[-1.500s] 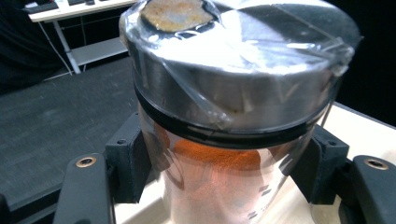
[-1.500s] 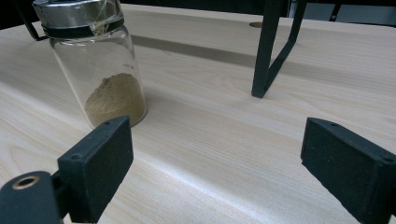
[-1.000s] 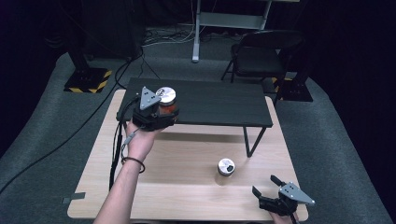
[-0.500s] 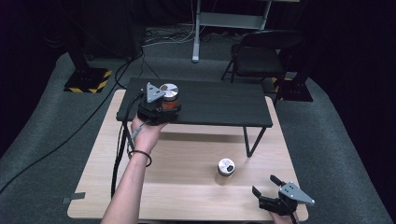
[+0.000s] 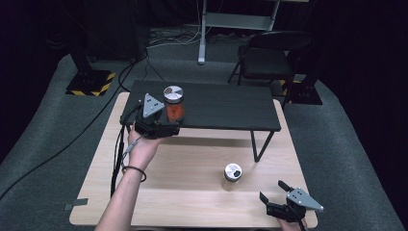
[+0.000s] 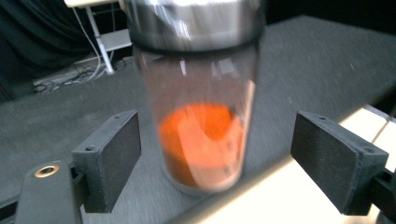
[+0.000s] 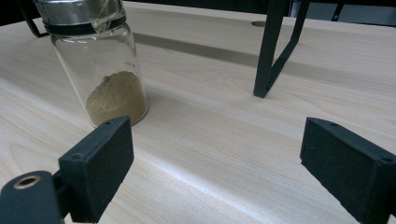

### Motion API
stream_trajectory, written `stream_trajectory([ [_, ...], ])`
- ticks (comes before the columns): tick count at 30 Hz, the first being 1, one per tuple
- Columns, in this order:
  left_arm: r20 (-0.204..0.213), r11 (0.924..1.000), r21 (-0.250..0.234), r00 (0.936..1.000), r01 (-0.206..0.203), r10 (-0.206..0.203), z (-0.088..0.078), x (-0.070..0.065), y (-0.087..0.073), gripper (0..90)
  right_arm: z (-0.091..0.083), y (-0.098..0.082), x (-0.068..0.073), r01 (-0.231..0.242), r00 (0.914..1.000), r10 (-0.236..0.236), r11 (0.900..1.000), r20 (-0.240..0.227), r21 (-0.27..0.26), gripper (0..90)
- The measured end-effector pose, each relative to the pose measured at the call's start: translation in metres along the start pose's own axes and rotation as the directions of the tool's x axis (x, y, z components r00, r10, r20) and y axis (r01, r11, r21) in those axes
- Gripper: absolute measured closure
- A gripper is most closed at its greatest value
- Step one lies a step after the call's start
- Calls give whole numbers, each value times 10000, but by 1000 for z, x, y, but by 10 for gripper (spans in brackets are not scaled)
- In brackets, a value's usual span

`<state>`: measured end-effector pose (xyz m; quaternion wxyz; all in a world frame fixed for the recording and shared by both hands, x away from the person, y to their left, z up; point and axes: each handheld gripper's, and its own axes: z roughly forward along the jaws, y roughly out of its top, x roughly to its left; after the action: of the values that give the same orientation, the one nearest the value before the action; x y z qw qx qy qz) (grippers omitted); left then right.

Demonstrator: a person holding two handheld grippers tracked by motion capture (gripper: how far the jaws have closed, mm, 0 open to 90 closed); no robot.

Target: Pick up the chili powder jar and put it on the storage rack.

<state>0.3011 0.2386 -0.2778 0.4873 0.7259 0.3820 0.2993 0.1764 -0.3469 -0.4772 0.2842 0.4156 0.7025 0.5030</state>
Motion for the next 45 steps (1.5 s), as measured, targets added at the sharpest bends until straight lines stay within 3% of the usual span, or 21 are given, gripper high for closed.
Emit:
stream_trajectory([
  [13,116,9981,-223,9983,-575,578,-32,2,-70,150,0,0,2,48,10000,-48,10000,47,1,84],
  [15,108,9987,-143,9987,-497,498,-36,3,-89,150,0,0,3,57,10000,-57,10000,56,22,82],
  [16,108,9987,-143,9987,-497,498,-36,3,-89,151,0,0,3,57,10000,-57,10000,56,22,82],
  [17,118,9993,-149,9993,-343,344,-39,5,-101,151,0,0,3,66,10000,-66,10000,60,22,82],
  [18,118,9993,-149,9993,-343,344,-39,5,-101,150,0,0,3,66,10000,-66,10000,60,22,82],
  [23,92,9996,-217,9998,-154,156,-45,5,-132,151,0,0,3,45,10000,-46,10000,57,7,82],
  [25,162,9997,-205,9998,-95,98,-46,6,-141,151,0,0,3,45,10000,-45,10000,55,11,82],
  [28,110,9992,-72,9992,-388,389,-49,2,-153,149,0,0,2,23,10000,-24,10000,48,17,82],
  [35,120,9980,215,9981,-599,596,-53,-2,-182,134,0,0,2,1,10000,-1,10000,53,-3,82],
  [39,-19,9993,149,9994,-348,349,-56,-1,-204,104,0,0,2,-7,10000,7,10000,53,-6,82],
  [45,-239,9999,-22,9996,-132,132,-60,-2,-222,75,0,0,3,23,10000,-23,10000,60,8,83],
])
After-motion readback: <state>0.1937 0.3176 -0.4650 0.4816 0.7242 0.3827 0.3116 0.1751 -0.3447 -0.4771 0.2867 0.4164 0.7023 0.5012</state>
